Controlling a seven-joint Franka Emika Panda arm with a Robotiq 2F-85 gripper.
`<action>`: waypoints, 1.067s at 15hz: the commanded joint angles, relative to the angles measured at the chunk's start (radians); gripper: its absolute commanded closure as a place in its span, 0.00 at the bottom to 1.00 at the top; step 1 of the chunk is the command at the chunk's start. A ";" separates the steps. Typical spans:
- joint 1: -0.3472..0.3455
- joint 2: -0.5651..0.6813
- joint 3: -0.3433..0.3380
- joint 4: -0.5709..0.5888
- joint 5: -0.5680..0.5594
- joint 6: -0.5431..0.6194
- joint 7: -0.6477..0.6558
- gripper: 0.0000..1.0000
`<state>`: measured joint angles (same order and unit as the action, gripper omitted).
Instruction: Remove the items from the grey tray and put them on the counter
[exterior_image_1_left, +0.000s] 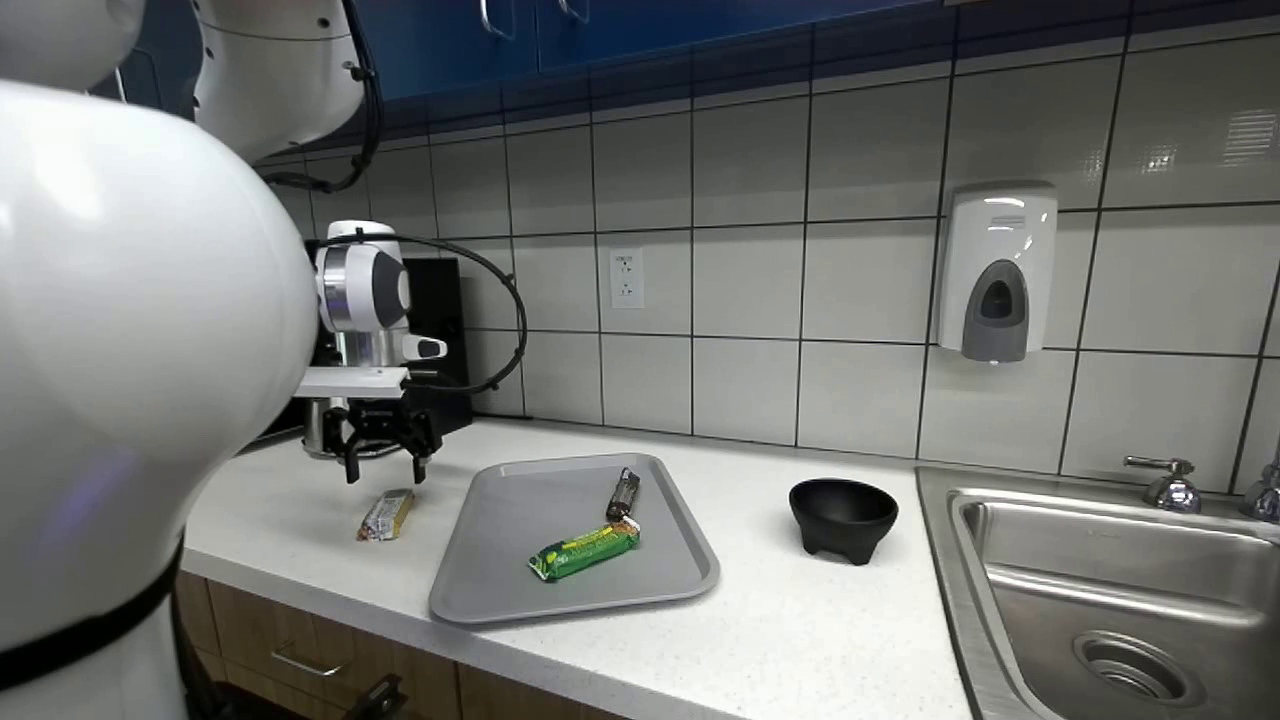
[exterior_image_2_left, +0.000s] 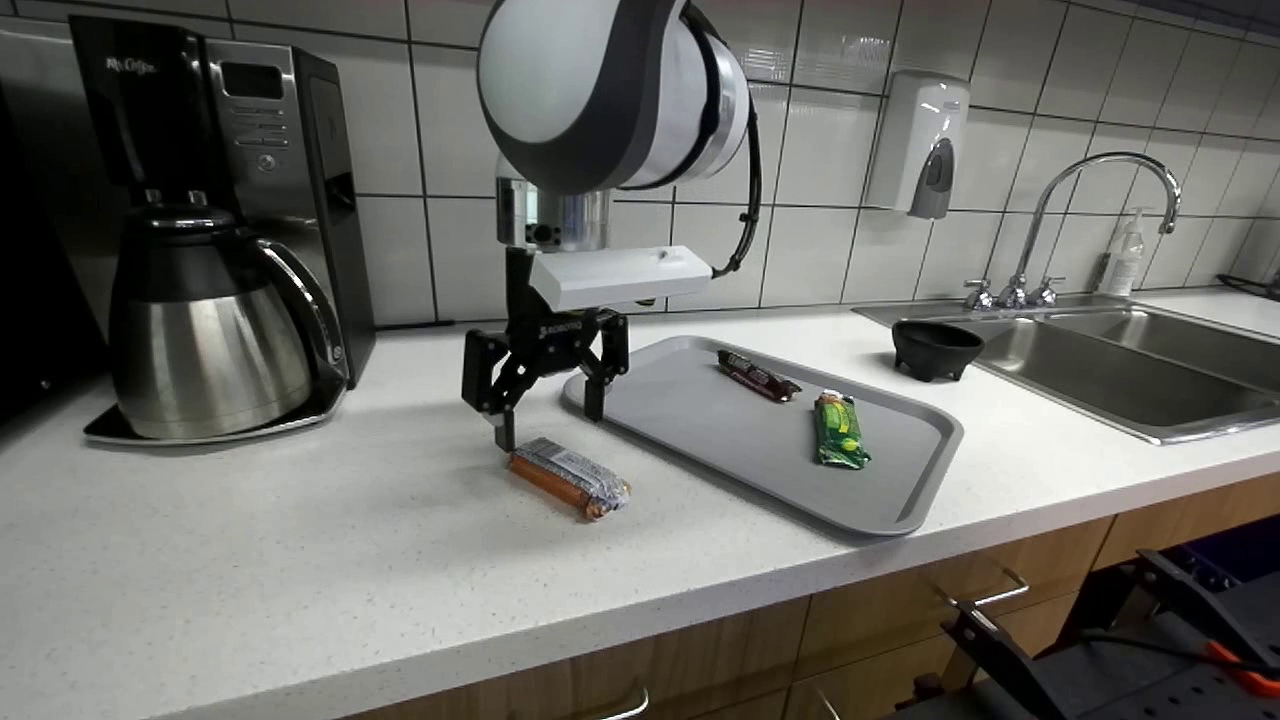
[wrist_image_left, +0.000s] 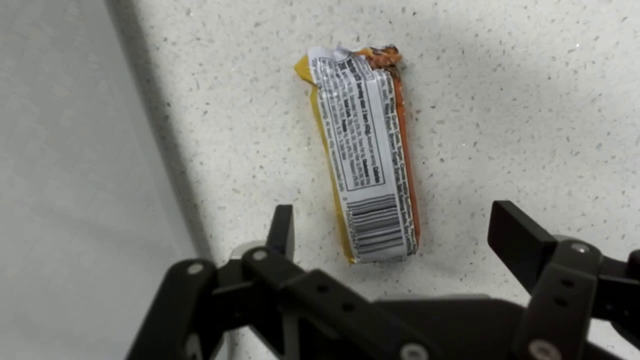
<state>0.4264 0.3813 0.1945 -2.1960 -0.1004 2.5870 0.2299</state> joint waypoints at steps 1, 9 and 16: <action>-0.012 -0.059 -0.004 -0.018 -0.006 -0.038 0.026 0.00; -0.073 -0.117 -0.032 -0.064 -0.003 -0.023 0.007 0.00; -0.133 -0.163 -0.051 -0.115 0.003 -0.018 -0.014 0.00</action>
<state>0.3230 0.2777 0.1407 -2.2644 -0.1003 2.5823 0.2309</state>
